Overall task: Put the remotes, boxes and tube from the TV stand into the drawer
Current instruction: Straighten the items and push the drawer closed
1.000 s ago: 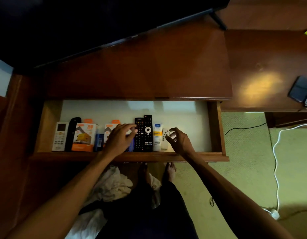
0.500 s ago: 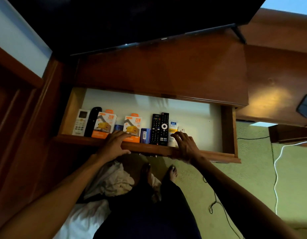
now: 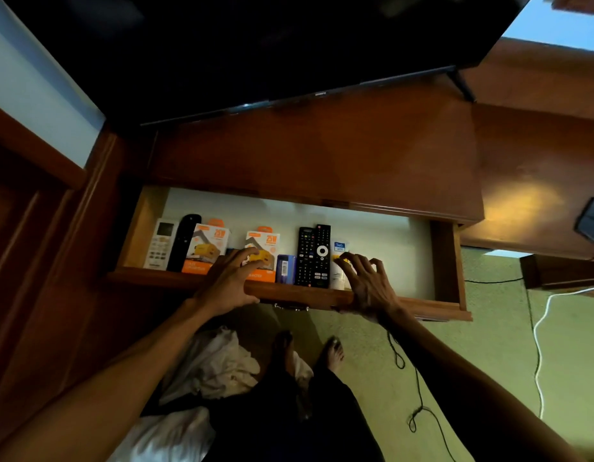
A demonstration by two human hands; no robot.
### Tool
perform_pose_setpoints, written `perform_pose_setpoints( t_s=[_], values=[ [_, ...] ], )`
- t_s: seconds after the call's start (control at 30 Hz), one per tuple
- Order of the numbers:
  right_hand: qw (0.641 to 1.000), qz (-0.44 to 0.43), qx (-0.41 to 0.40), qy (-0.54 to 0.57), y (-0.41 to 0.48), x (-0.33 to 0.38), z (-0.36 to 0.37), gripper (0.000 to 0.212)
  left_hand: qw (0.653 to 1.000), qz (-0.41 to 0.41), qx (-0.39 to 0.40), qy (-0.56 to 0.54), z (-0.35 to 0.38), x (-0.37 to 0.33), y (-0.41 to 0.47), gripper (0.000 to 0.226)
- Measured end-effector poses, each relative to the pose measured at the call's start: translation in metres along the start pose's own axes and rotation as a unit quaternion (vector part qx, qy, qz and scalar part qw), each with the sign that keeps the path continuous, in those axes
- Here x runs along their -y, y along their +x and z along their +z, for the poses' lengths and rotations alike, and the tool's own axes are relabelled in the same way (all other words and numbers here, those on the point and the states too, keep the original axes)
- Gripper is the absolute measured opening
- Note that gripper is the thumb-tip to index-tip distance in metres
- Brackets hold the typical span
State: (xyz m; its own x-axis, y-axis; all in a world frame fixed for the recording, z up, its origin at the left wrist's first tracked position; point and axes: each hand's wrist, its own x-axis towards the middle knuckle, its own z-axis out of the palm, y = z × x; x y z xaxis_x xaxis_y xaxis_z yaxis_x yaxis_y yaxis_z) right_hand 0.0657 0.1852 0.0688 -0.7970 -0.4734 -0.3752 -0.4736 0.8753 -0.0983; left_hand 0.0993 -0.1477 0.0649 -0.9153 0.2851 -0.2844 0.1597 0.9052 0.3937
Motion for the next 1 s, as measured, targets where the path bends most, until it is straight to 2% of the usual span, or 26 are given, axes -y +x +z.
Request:
perform_pose_setpoints(
  t_s=[0.17,0.27,0.43,0.53,0.7,0.8,0.9,1.0],
  values=[
    [0.999,0.030,-0.033,0.016,0.026,-0.007,-0.013,0.117,0.998,0.003,-0.047,0.028,-0.022,-0.001,0.028,0.089],
    [0.997,0.064,-0.046,0.012,0.044,-0.015,-0.023,0.122,0.996,-0.010,-0.075,0.038,-0.033,-0.006,0.050,0.099],
    [0.993,0.091,-0.070,0.019,0.081,-0.037,-0.043,0.141,0.993,-0.036,-0.074,0.080,-0.045,0.002,0.096,0.118],
    [0.992,0.094,-0.074,0.026,0.101,-0.048,-0.050,0.143,0.992,-0.033,-0.062,0.104,-0.052,0.008,0.122,0.121],
    [0.995,0.066,-0.070,0.023,0.125,-0.064,-0.059,0.132,0.992,-0.027,-0.037,0.114,-0.061,0.015,0.157,0.116],
    [0.996,0.054,-0.066,0.023,0.137,-0.070,-0.061,0.116,0.992,-0.023,-0.029,0.119,-0.063,0.018,0.173,0.109],
    [0.995,0.052,-0.070,0.046,0.145,-0.069,-0.061,0.098,0.991,-0.018,-0.043,0.129,-0.060,0.023,0.181,0.099],
    [0.992,0.058,-0.095,0.066,0.148,-0.068,-0.058,0.089,0.988,-0.020,-0.067,0.134,-0.054,0.027,0.186,0.094]
  ],
)
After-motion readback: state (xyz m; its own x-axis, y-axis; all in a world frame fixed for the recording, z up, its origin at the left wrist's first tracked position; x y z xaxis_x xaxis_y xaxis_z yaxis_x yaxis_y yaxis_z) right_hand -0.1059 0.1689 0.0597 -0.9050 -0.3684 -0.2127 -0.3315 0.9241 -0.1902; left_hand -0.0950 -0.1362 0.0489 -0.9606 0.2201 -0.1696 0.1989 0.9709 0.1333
